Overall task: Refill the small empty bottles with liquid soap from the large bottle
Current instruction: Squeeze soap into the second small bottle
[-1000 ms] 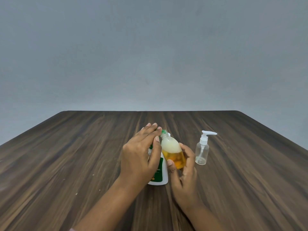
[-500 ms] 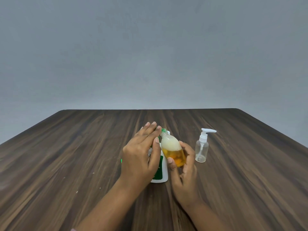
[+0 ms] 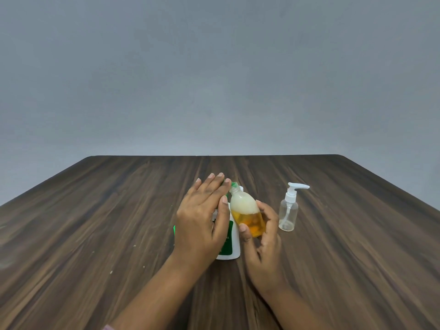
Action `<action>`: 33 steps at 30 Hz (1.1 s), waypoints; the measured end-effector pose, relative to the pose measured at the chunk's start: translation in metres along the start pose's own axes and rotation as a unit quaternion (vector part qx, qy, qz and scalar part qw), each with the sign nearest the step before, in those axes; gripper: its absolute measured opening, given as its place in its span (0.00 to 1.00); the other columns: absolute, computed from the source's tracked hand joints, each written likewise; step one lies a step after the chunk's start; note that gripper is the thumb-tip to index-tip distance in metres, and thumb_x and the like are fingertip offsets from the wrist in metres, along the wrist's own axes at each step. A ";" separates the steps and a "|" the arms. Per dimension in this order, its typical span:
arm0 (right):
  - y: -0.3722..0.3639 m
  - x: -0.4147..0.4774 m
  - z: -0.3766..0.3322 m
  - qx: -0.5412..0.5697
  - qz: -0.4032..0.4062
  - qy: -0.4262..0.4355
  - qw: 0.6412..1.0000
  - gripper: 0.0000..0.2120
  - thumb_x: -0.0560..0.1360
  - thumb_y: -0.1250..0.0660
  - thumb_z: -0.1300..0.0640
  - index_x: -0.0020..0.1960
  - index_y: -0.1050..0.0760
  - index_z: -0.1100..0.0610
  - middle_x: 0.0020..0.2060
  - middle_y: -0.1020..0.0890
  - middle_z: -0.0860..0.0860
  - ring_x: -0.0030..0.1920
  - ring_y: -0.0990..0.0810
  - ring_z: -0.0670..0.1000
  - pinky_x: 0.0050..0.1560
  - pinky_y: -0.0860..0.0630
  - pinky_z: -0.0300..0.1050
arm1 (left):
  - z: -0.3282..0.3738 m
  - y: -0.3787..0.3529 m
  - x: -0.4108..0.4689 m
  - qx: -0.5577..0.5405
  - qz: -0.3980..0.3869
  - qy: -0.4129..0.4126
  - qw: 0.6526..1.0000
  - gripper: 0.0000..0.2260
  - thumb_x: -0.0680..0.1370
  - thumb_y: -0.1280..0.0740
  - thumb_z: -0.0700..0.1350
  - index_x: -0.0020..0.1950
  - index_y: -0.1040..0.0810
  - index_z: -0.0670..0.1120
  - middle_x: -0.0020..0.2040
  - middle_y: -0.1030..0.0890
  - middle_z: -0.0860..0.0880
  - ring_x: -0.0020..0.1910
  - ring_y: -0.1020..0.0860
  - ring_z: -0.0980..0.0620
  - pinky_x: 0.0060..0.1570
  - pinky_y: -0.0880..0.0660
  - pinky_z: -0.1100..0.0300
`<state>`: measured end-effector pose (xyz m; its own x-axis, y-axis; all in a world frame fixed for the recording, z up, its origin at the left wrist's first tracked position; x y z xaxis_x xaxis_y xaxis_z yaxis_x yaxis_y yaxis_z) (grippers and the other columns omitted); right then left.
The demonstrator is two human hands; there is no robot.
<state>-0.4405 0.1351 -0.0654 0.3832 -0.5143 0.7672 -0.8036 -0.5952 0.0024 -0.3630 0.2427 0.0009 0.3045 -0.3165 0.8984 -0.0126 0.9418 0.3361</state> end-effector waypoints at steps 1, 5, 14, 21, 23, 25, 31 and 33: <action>0.000 0.000 0.001 0.012 0.001 -0.008 1.000 0.21 0.75 0.37 0.66 0.66 0.37 0.57 0.56 0.23 0.35 0.52 0.21 0.39 0.45 0.25 0.27 | 0.001 0.000 0.000 0.002 -0.002 0.001 1.000 0.18 0.79 0.44 0.44 0.61 0.21 0.41 0.62 0.21 0.46 0.66 0.26 0.51 0.66 0.32 0.49; 0.003 0.001 0.008 0.070 0.009 -0.054 0.996 0.20 0.78 0.36 0.57 0.68 0.34 0.56 0.57 0.20 0.47 0.54 0.19 0.49 0.48 0.22 0.38 | 0.001 0.000 -0.001 -0.014 -0.001 0.020 1.000 0.18 0.80 0.45 0.45 0.63 0.22 0.42 0.64 0.23 0.48 0.68 0.29 0.54 0.68 0.35 0.50; 0.008 -0.004 0.025 0.141 0.038 -0.128 0.981 0.16 0.73 0.34 0.48 0.60 0.28 0.47 0.49 0.19 0.52 0.43 0.21 0.50 0.38 0.24 0.43 | -0.005 0.002 0.000 -0.133 0.016 0.086 0.987 0.18 0.80 0.46 0.49 0.65 0.24 0.46 0.65 0.24 0.53 0.69 0.30 0.58 0.71 0.37 0.47; 0.007 -0.019 0.018 0.154 0.000 -0.140 0.978 0.18 0.69 0.30 0.52 0.57 0.28 0.53 0.49 0.18 0.52 0.48 0.19 0.49 0.45 0.22 0.42 | -0.044 0.026 -0.010 -0.233 0.136 0.171 0.947 0.15 0.80 0.41 0.46 0.63 0.23 0.47 0.53 0.19 0.37 0.49 0.21 0.39 0.45 0.22 0.54; 0.007 -0.024 0.014 0.146 -0.021 -0.145 0.978 0.18 0.67 0.30 0.53 0.55 0.29 0.54 0.47 0.17 0.50 0.47 0.19 0.47 0.46 0.22 0.39 | -0.085 0.027 -0.026 -0.184 0.146 0.253 0.939 0.13 0.78 0.39 0.44 0.60 0.21 0.47 0.52 0.18 0.38 0.46 0.20 0.45 0.42 0.26 0.69; 0.004 -0.028 0.011 0.128 -0.051 -0.149 0.979 0.17 0.66 0.29 0.54 0.52 0.29 0.55 0.44 0.17 0.49 0.44 0.19 0.46 0.44 0.22 0.39 | -0.125 0.020 -0.048 -0.110 0.091 0.334 0.932 0.13 0.78 0.36 0.38 0.61 0.22 0.47 0.57 0.18 0.45 0.42 0.21 0.51 0.44 0.30 0.73; -0.018 -0.037 0.010 0.038 -0.179 -0.163 0.969 0.16 0.65 0.26 0.53 0.48 0.30 0.53 0.40 0.17 0.45 0.38 0.21 0.39 0.35 0.29 0.32 | -0.160 -0.018 -0.088 -0.025 -0.156 0.365 0.917 0.24 0.69 0.30 0.44 0.66 0.25 0.49 0.60 0.22 0.47 0.54 0.23 0.47 0.60 0.29 0.47; -0.024 -0.040 0.013 0.010 -0.215 -0.178 0.960 0.16 0.65 0.27 0.52 0.48 0.31 0.51 0.43 0.16 0.47 0.38 0.22 0.38 0.35 0.30 0.31 | -0.153 -0.024 -0.087 0.033 -0.205 0.325 0.923 0.23 0.71 0.30 0.43 0.66 0.25 0.50 0.60 0.23 0.48 0.58 0.26 0.45 0.61 0.32 0.47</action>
<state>-0.4309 0.1622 -0.1042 0.8120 -0.3948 0.4299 -0.5288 -0.8094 0.2554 -0.2438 0.2650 -0.1280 0.8030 -0.4894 0.3400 0.1796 0.7427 0.6450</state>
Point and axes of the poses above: each hand's wrist, its own x-axis towards the middle knuckle, its own y-axis out of the back of the hand, z = x × y, the point moved 8 cm from there along x, towards the middle knuckle
